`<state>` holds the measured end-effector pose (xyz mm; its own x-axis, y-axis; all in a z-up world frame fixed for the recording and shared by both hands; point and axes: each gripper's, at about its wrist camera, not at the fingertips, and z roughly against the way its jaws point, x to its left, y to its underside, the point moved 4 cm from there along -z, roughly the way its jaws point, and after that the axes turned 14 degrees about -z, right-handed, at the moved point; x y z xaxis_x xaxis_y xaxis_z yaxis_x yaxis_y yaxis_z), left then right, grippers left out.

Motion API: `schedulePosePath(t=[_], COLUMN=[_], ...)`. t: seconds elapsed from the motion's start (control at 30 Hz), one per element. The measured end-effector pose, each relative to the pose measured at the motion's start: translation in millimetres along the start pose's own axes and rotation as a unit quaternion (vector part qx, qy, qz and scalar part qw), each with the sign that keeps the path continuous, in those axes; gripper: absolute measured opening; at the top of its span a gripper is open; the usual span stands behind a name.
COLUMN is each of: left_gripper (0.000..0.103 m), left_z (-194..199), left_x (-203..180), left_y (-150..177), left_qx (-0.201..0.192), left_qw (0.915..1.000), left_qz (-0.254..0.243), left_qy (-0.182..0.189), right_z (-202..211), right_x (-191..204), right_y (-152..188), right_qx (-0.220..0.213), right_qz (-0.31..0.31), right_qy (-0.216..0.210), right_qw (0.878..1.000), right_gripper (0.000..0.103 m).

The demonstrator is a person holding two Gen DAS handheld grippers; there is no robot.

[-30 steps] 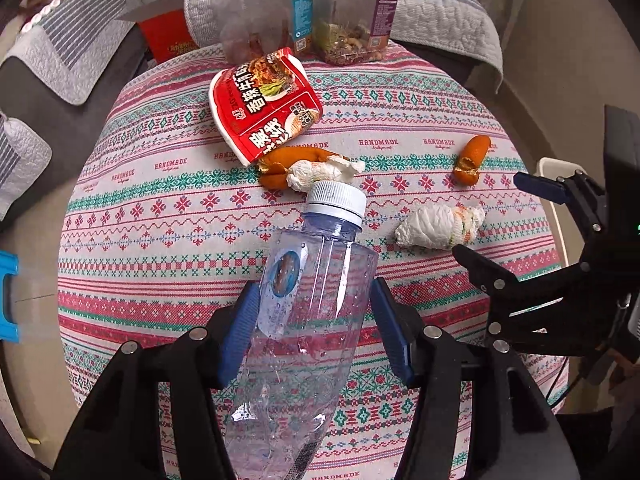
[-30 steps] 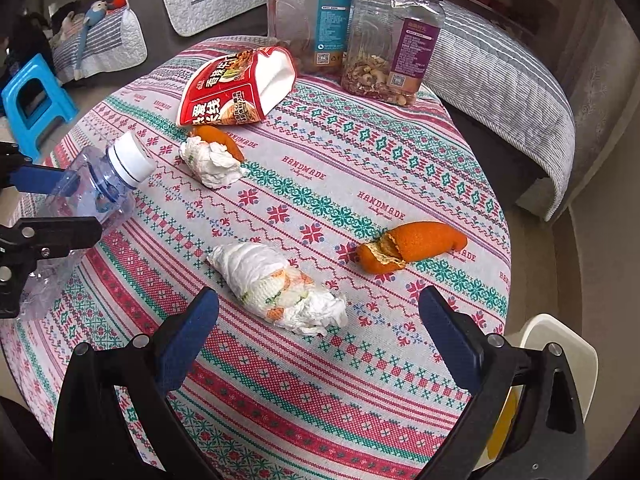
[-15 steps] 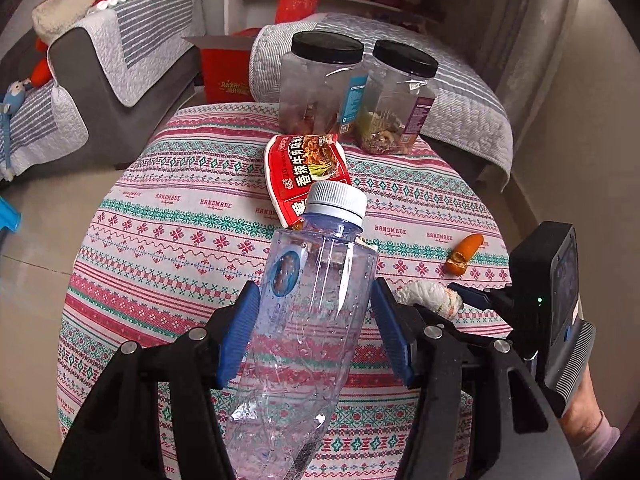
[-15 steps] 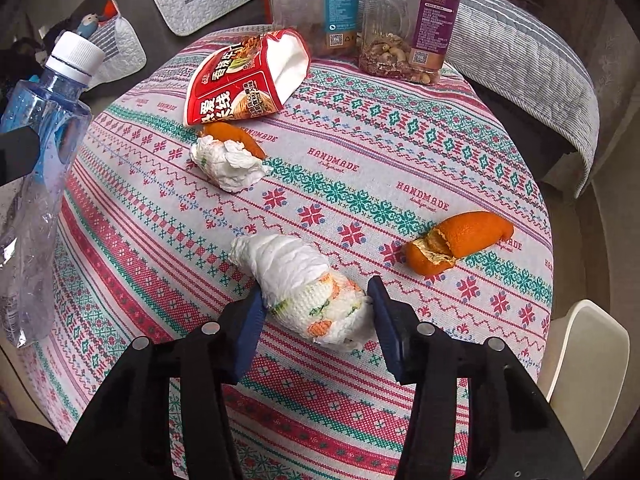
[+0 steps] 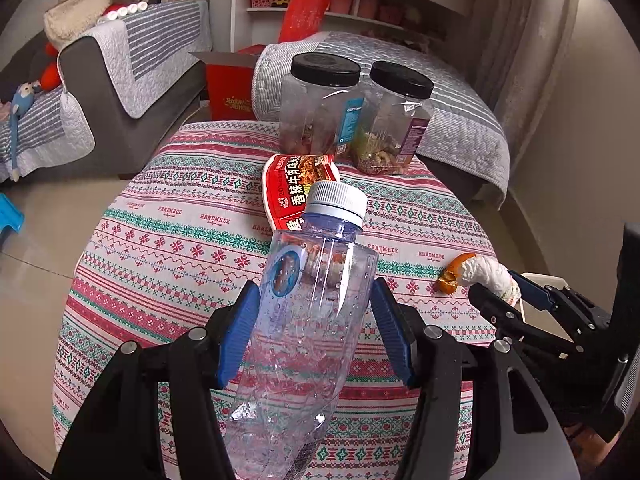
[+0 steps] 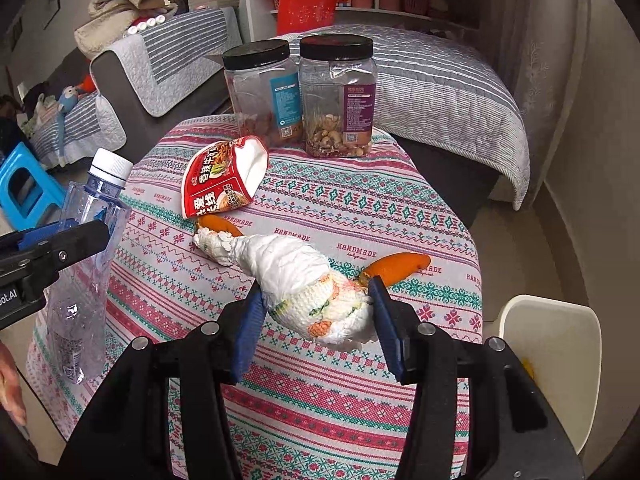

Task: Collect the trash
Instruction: 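Grasp the crumpled tissue with the right tool and drop it into the bin, then lower the water bottle into the white bin and open the left tool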

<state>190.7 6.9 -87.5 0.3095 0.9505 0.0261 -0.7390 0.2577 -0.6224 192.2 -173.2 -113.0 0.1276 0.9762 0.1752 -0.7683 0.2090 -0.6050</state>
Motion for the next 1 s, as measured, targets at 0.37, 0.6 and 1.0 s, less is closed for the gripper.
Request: schedulePosePath(t=[0.37,0.6,1.0], left_gripper=[0.057,0.057,0.057], left_z=[2,-2,-11], left_x=[-37,-76,-160], left_y=[-8,-12,-18], left_qx=[-0.027,-0.034,-0.043], left_qw=[0.9995,0.9982,0.9928], left_qz=[-0.016,-0.044,-0.089], left_qy=[0.007,0.021,0.067], right_z=[33,52,82], right_x=[-53,-108,-213], right_y=[-11,-13,-3], right_qx=[-0.052,-0.065,-0.065], right_qz=[-0.045,-0.079,-0.146], right_qy=[0.06,0.106,0.19], right_qw=[0.996,0.989,0.969], right_gripper=[0.049,0.049,0.051])
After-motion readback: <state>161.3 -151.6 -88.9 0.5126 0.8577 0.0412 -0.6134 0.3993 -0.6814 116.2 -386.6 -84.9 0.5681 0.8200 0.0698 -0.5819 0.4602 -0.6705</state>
